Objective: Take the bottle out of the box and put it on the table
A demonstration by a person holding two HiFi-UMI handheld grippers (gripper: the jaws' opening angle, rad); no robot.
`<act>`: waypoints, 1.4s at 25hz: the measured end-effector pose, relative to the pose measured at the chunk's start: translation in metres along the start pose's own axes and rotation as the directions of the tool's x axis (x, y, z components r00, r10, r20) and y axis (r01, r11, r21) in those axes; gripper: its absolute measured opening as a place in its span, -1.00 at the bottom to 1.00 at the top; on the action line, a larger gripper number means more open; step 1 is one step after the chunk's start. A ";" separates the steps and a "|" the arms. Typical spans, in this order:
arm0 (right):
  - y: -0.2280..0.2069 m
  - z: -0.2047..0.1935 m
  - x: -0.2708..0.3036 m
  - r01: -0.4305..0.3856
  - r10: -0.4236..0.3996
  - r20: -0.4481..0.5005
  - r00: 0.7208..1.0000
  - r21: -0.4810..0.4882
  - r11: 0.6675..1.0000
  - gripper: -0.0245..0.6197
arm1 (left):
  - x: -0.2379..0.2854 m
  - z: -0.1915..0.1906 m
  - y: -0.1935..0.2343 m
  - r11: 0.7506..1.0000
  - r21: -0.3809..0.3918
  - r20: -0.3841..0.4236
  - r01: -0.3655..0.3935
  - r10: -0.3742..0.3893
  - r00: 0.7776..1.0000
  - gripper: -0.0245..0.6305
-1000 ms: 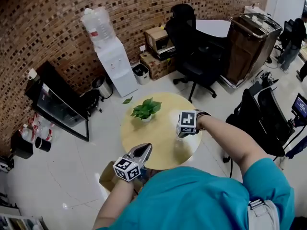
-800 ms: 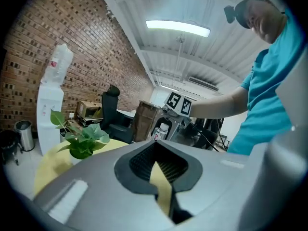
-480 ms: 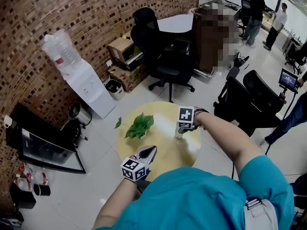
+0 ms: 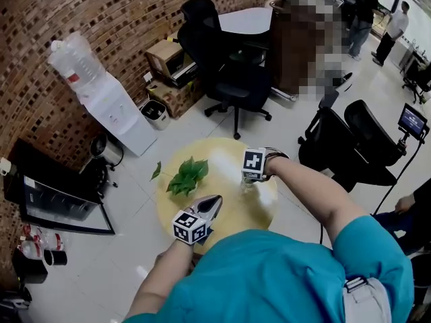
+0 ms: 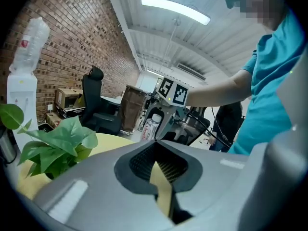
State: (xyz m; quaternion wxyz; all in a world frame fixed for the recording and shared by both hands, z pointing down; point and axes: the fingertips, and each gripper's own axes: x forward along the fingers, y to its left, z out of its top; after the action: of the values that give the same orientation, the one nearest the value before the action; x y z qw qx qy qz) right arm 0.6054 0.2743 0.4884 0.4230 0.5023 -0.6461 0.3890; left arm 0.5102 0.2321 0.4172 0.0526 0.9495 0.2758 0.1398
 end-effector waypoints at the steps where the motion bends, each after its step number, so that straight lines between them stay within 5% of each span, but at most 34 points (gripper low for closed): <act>1: -0.006 0.001 0.002 0.014 -0.014 0.000 1.000 -0.012 1.000 0.06 | 0.004 -0.001 -0.001 1.000 0.003 -0.003 0.000 0.000 1.000 -0.92; 2: -0.009 0.001 0.005 0.019 -0.019 0.000 1.000 -0.023 1.000 0.06 | 0.008 -0.003 -0.002 1.000 0.006 -0.007 -0.002 0.003 1.000 -0.92; 5: 0.037 0.001 0.018 -0.204 0.203 0.022 0.979 0.031 0.979 0.07 | 0.016 -0.008 0.000 1.000 0.007 -0.010 -0.014 0.014 1.000 -0.92; 6: 0.036 0.001 0.020 -0.211 0.209 0.033 0.977 0.036 0.977 0.07 | 0.019 -0.010 0.001 1.000 0.007 -0.010 -0.017 0.017 1.000 -0.92; 10: -0.033 0.009 0.030 0.054 -0.048 0.091 0.995 -0.066 0.996 0.08 | 0.031 -0.021 0.007 1.000 0.002 -0.013 -0.024 0.024 1.000 -0.92; 15: -0.032 0.007 0.040 0.034 -0.024 0.137 0.990 -0.068 0.997 0.10 | 0.035 -0.033 0.009 1.000 -0.007 -0.013 -0.027 0.027 1.000 -0.92; 25: -0.038 0.012 0.020 0.107 -0.103 0.255 0.961 0.000 0.994 0.39 | 0.012 -0.026 0.014 1.000 -0.025 0.017 0.007 -0.006 1.000 -0.92; 35: -0.018 0.002 -0.038 0.217 -0.271 0.449 0.851 0.170 0.961 0.40 | -0.037 -0.017 0.014 0.998 -0.032 0.064 0.052 -0.050 0.997 -0.92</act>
State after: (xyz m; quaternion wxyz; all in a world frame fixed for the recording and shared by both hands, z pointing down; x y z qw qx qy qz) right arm 0.6278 0.2810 0.4537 0.2711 0.6825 -0.6367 0.2352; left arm 0.4827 0.2010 0.4272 0.0809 0.9451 0.2959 0.1129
